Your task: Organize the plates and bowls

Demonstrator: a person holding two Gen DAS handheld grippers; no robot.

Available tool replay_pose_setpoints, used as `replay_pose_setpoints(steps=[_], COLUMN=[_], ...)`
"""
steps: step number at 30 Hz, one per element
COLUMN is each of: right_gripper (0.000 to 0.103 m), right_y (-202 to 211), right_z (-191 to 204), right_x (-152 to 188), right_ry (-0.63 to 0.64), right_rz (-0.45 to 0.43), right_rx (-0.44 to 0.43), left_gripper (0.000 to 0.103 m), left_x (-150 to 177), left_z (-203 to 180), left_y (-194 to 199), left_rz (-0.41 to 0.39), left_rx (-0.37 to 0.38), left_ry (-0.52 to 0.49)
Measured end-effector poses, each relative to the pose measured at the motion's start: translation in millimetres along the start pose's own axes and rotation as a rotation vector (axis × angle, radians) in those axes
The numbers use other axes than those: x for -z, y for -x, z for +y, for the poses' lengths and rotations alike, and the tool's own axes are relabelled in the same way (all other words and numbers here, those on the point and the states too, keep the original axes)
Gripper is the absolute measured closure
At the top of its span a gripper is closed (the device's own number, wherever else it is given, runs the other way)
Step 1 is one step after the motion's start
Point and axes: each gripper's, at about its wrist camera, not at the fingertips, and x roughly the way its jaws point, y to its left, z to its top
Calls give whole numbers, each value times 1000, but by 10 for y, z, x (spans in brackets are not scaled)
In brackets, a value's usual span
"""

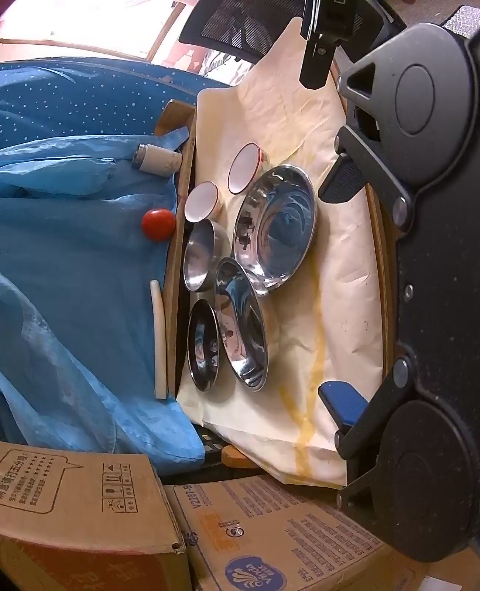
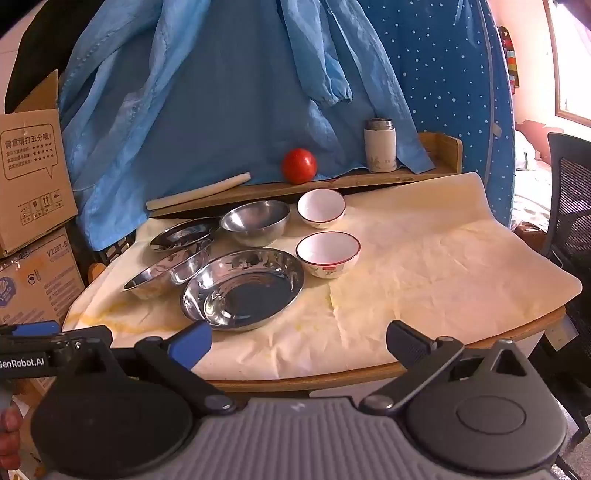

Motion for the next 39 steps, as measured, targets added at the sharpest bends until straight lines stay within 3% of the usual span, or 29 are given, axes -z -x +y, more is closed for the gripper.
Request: replay_pose_setpoints(steps=[39], right_gripper=[0], right_y=[-6], right_z=[6], right_x=[-15], right_ry=[-4], right_rz=[6], right_rx=[11], left_gripper=[1], left_x=[15], left_z=[38], left_y=[-26], left_rz=[14], left_rx=[5], left_ry=[9])
